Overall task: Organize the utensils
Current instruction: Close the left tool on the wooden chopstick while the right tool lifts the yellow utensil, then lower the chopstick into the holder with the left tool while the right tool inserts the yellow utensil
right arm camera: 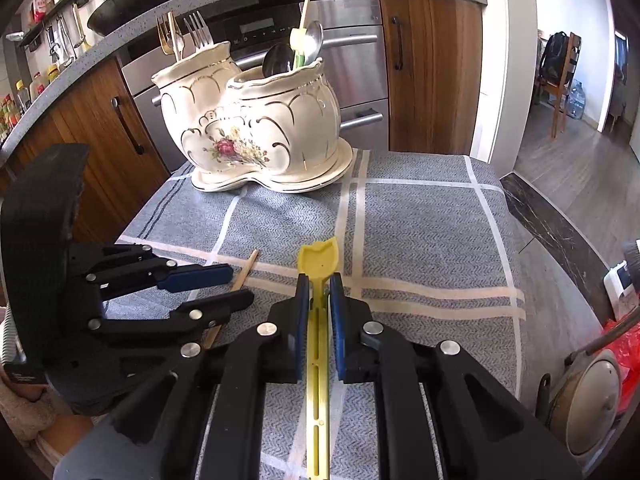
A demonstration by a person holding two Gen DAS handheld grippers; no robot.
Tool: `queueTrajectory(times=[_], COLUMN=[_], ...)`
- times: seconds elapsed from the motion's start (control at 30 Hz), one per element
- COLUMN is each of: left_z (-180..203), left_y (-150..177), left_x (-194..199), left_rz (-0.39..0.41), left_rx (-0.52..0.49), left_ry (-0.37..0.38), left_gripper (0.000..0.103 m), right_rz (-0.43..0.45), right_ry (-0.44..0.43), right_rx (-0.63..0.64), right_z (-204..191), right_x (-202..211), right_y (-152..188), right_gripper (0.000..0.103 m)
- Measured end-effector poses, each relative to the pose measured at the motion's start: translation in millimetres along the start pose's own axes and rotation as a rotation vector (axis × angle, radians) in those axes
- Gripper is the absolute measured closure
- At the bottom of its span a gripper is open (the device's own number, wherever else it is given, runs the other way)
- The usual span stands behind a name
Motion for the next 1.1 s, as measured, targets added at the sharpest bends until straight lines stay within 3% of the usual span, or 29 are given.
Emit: queueTrajectory(times=[0.07,0.2,0.53,0.67,0.93,1.1], left_z=[1.1,5.9,-4.5,-6.9,-17.7,-31.7], left_y=[-2.0,-2.8,2.3,4.7,9.9,7.4], left_x=[-0.7,-1.5,4.6,16.4,61.3,91.6], left_rz=[0.001,0.007,0.038,0.075,0.256,0.367], left_rx=[-0.001,-0.021,0.010,0.010,0.057,0.108], left_ry=[-0.009,-0.029,0.010,0.026,0.098,0.095], left_gripper=[0.078,0.092,0.097,0.097,0.097,0.097], right_rz=[0.002,0.004,0.061,0.088,0.170,0.195], right_ry=[-0.003,-0.007,-0.028,0.014,0.020,0.015], right_rx=[0.000,0.004,-0.003,0.003,0.002,-0.001], right_z=[0.4,-1.9,0.9,5.0,-1.9,-4.4], right_x=[0.6,1.4,27.3,45.3,65.1,69.6], right_y=[0.3,0.9,8.4,12.8,2.8,-3.4], right_gripper=[0.092,0.092,0.093,0.093,0.093,0.092])
Point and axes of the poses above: each gripper's, at about its wrist camera, not at the fingertips, and x roughly against the way its jaws point, z to its right, y to its underside, the point moved 2 cm from there along -x, roughly the way its jaws point, and after that the axes turned 9 degrees about -z, right-handed, at the moved point
